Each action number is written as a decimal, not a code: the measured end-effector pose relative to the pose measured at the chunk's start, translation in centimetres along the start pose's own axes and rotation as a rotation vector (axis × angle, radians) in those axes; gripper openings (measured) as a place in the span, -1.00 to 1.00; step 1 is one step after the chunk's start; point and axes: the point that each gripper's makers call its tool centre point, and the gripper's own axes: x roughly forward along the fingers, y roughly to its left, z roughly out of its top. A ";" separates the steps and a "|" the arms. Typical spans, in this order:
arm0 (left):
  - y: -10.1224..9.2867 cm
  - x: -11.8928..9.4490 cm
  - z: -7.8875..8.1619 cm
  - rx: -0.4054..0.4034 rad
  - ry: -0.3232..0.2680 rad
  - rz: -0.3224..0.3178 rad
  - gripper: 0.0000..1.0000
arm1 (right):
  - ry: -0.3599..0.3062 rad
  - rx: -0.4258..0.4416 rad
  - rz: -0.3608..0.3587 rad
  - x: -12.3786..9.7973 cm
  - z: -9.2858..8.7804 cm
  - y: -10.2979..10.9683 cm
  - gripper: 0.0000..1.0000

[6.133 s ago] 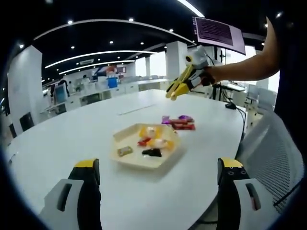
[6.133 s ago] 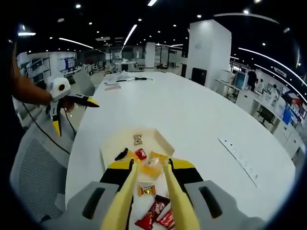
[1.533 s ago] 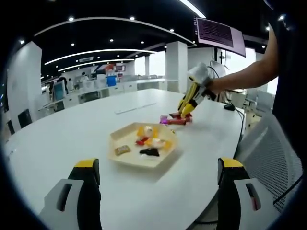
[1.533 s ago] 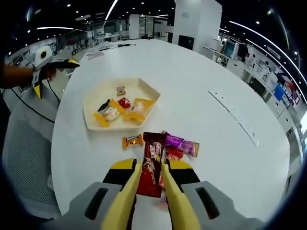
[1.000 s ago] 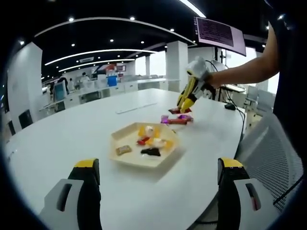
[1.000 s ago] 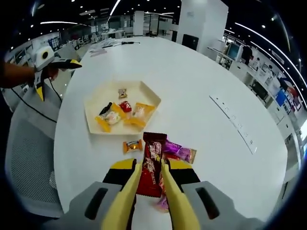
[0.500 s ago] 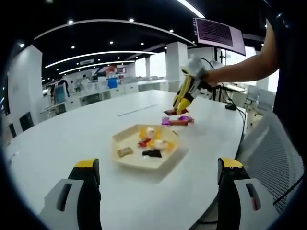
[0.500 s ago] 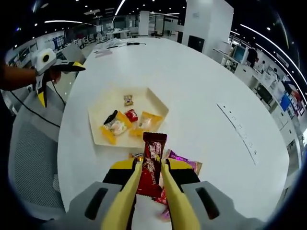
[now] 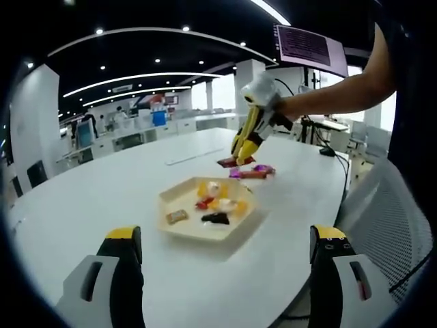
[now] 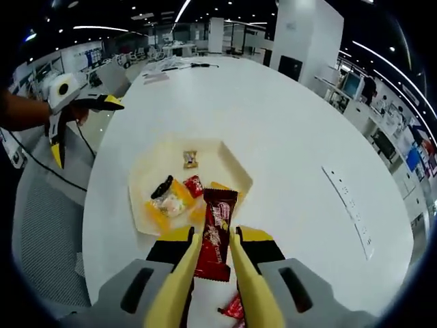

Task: Place the target food into the container with the food tongs after gripping and lifting it, then release it inside without dropping or visibly crushing the food.

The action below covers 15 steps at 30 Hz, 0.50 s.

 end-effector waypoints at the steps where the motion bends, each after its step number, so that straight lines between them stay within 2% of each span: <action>1: 0.0 0.0 0.0 0.001 -0.001 0.000 0.98 | -0.001 -0.001 0.002 0.3 0.4 0.0 -0.54; 15: 0.1 0.0 -0.1 0.001 -0.001 -0.001 0.98 | 0.003 -0.078 0.050 3.1 4.4 0.1 -0.54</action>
